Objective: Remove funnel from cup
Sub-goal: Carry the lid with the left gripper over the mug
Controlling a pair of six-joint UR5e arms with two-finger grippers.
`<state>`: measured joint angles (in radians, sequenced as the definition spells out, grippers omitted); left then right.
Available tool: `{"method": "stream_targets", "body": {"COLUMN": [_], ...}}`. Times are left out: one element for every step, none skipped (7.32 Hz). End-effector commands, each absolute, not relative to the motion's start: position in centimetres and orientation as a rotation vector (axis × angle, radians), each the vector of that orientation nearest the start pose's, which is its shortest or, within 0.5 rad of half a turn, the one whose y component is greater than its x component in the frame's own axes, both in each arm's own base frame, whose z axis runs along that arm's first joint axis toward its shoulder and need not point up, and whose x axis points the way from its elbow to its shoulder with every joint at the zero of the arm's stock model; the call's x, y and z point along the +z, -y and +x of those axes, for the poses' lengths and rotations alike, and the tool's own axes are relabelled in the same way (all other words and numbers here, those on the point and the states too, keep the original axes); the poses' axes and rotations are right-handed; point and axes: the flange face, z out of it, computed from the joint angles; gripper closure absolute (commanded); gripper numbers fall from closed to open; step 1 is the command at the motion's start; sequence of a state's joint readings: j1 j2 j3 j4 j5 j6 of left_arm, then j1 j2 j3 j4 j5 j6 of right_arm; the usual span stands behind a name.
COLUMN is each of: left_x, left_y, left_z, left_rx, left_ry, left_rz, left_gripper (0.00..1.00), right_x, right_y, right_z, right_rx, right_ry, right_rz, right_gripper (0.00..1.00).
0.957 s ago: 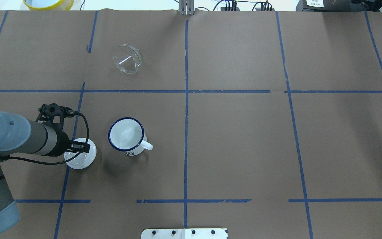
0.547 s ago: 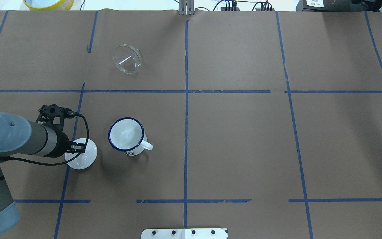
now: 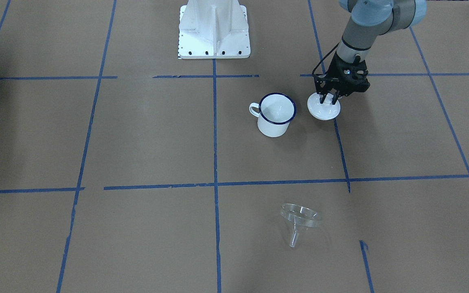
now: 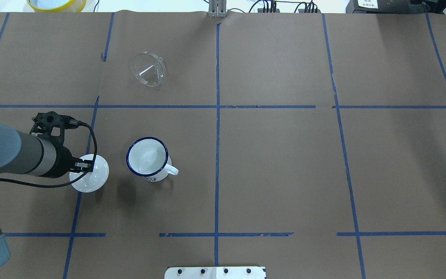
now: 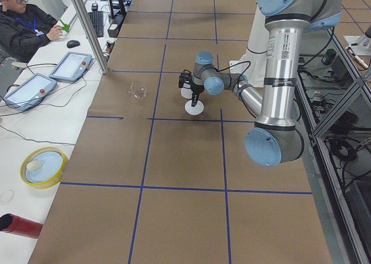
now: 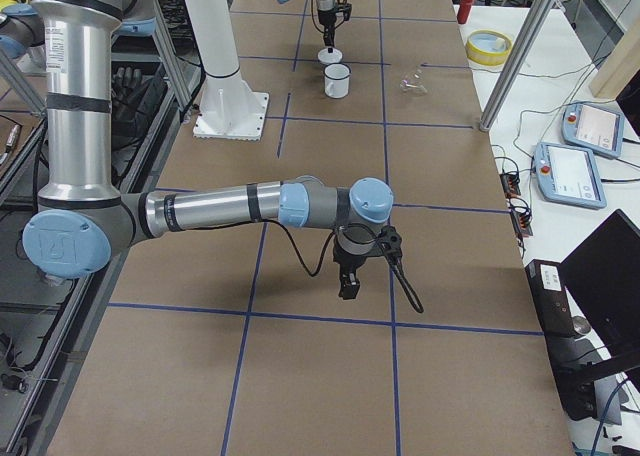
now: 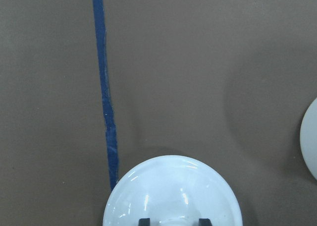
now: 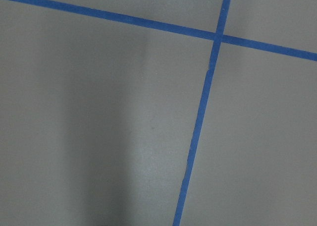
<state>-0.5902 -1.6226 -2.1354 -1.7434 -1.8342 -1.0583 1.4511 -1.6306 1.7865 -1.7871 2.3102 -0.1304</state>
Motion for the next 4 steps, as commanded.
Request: {"method": "stream_targets", "body": {"left_x": [28.4,24.1,21.4,20.4], "left_y": [36.3,37.4,38.6,40.4], "left_z": [29.8,31.5,33.6,36.5], "left_rx": [-0.012,-0.002,0.001,0.000], "left_ry": [-0.781,-0.801,-0.816,-0.810], "left_rz": [0.218,0.203,0.181,0.166], "left_gripper": [1.00,1.00,1.00,1.00], "right_x": [60.5,60.5,60.6,60.6], "right_y": [46.2,46.2,46.2,46.2], "right_z": [1.1,1.1,1.1,1.1], "right_rx": [-0.216,-0.216,-0.216,-0.216], "right_ry": [0.741,0.741,0.741,0.741], "right_rz": [-0.053,-0.053,-0.055,-0.055], "right_gripper": [0.00,0.00,0.00,0.00]}}
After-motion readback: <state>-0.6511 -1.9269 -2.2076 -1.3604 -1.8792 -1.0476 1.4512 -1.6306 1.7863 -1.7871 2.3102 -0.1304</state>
